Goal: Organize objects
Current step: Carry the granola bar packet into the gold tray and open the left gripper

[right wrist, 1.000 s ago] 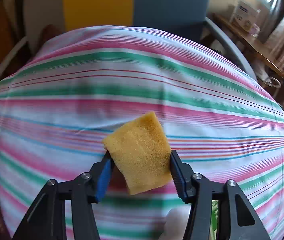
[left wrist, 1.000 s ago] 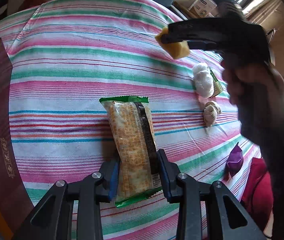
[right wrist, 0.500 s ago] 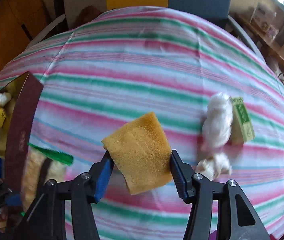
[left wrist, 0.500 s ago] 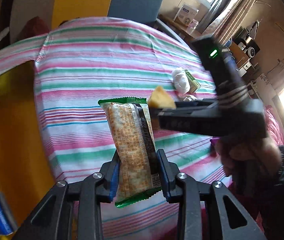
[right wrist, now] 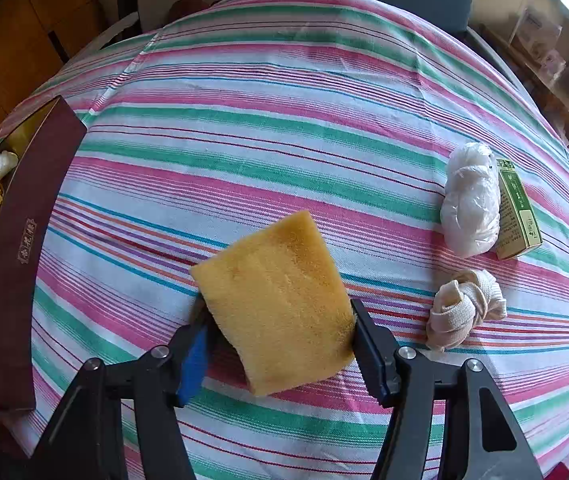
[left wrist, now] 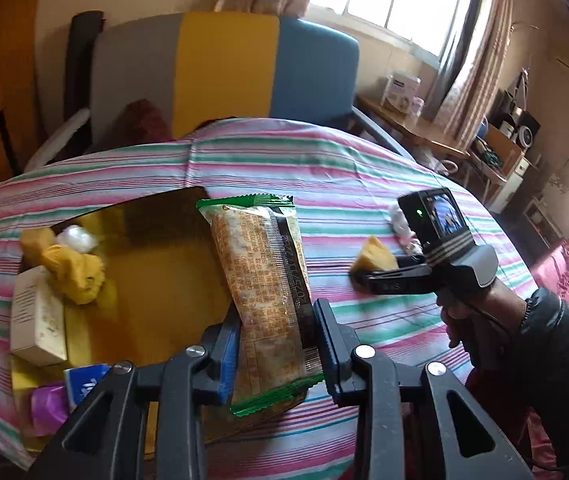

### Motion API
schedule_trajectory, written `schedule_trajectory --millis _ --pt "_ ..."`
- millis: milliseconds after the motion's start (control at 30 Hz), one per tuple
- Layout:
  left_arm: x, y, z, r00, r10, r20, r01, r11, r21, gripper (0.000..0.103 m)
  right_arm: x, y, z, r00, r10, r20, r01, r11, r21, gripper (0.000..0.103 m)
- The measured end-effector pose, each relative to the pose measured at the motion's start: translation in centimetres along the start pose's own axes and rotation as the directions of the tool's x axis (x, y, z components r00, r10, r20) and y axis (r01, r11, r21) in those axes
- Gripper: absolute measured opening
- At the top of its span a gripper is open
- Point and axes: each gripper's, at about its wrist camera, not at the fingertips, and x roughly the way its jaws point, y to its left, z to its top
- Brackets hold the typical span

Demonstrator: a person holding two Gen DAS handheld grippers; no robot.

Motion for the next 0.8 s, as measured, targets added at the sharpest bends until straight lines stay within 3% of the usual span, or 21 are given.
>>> schedule_trajectory --millis 567,800 --pt "-1.0 5.4 -2.9 0.999 0.049 -0.013 -0.05 0.992 -0.112 0.034 -0.2 0.2 -0.1 1.0 -0.018 0.025 0.019 1.0 -0.024 0.065" --pt "-2.0 10.5 -4.9 0.997 0.075 -0.022 -0.078 0.975 -0.208 0.034 -0.3 0.8 -0.3 0.998 -0.05 0.035 0.052 0.996 -0.068 0.063"
